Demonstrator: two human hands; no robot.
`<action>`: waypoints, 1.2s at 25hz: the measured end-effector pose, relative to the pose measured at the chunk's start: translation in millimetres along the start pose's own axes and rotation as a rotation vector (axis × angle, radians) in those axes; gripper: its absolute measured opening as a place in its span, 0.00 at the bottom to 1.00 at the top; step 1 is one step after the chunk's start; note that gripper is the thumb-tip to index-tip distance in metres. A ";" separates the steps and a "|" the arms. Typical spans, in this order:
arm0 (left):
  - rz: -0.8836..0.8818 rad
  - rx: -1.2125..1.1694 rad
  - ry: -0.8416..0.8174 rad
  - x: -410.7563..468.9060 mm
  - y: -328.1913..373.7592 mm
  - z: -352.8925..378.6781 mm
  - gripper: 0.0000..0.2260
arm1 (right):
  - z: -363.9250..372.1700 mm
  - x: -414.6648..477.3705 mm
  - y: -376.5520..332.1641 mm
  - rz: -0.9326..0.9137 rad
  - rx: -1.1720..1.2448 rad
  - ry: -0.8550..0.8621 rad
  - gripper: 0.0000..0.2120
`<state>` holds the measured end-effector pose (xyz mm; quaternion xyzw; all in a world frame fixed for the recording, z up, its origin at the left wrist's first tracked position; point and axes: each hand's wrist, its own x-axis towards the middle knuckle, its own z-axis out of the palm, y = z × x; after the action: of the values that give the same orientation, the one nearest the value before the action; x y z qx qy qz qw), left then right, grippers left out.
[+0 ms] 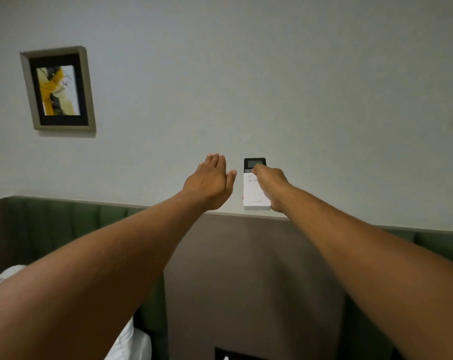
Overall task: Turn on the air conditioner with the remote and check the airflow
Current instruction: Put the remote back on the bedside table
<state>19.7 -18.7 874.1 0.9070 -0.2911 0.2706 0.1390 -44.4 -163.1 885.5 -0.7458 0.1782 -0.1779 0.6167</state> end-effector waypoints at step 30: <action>-1.184 -0.929 -0.906 -418.1 -79.9 698.6 0.10 | 162.1 29.3 824.7 0.940 -0.023 -0.112 0.18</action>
<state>68.2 -52.4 58.2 0.7808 0.1195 -0.3779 0.4830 21.7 -183.5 47.4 -0.5995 0.4650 0.1632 0.6307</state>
